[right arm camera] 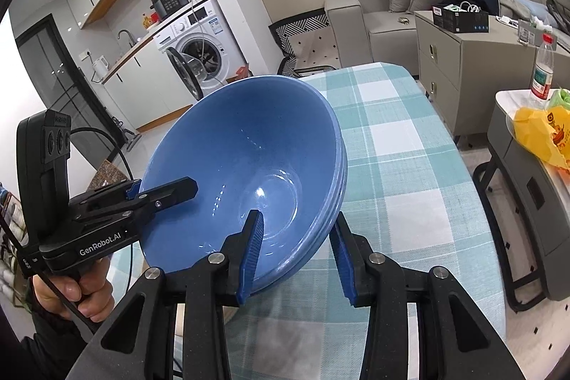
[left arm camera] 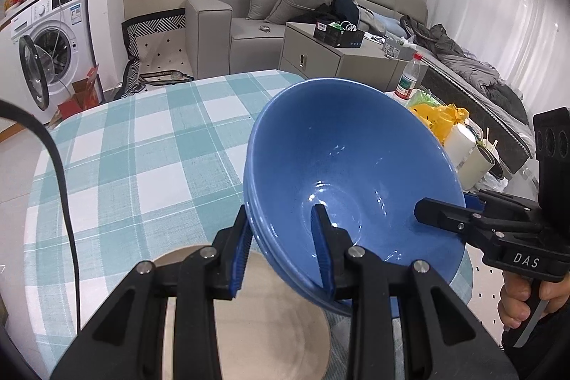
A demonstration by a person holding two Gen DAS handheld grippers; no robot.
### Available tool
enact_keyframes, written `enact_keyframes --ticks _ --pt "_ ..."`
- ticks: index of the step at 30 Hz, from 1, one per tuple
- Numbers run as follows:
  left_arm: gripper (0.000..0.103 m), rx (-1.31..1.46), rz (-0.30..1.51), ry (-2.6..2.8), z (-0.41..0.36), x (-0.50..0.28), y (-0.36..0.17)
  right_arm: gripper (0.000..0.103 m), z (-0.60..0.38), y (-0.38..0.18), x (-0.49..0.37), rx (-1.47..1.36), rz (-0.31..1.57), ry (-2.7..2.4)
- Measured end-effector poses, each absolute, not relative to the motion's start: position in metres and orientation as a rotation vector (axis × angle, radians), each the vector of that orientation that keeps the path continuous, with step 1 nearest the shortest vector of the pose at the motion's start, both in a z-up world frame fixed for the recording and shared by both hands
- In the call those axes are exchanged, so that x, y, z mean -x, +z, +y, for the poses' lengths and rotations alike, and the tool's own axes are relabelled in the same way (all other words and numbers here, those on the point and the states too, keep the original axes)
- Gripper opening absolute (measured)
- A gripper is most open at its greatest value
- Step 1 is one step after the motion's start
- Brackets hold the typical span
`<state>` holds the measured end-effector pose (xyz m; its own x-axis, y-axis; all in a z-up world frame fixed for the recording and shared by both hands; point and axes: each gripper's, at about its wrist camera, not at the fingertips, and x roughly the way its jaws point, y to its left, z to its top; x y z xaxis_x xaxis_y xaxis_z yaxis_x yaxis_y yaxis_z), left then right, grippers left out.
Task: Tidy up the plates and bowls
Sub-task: 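Lift the stacked blue bowls and carry them over the cream plate stack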
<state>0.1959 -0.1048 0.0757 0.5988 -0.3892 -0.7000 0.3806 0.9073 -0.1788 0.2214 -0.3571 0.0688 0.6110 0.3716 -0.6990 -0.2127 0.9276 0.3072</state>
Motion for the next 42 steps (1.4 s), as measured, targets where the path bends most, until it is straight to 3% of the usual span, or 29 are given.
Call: enact_keyframes --ticks 42 --pt "0.032 0.134 0.855 -0.230 0.012 -0.147 0.034 0.039 -0.228 0.030 -0.218 -0.085 0.957 0.525"
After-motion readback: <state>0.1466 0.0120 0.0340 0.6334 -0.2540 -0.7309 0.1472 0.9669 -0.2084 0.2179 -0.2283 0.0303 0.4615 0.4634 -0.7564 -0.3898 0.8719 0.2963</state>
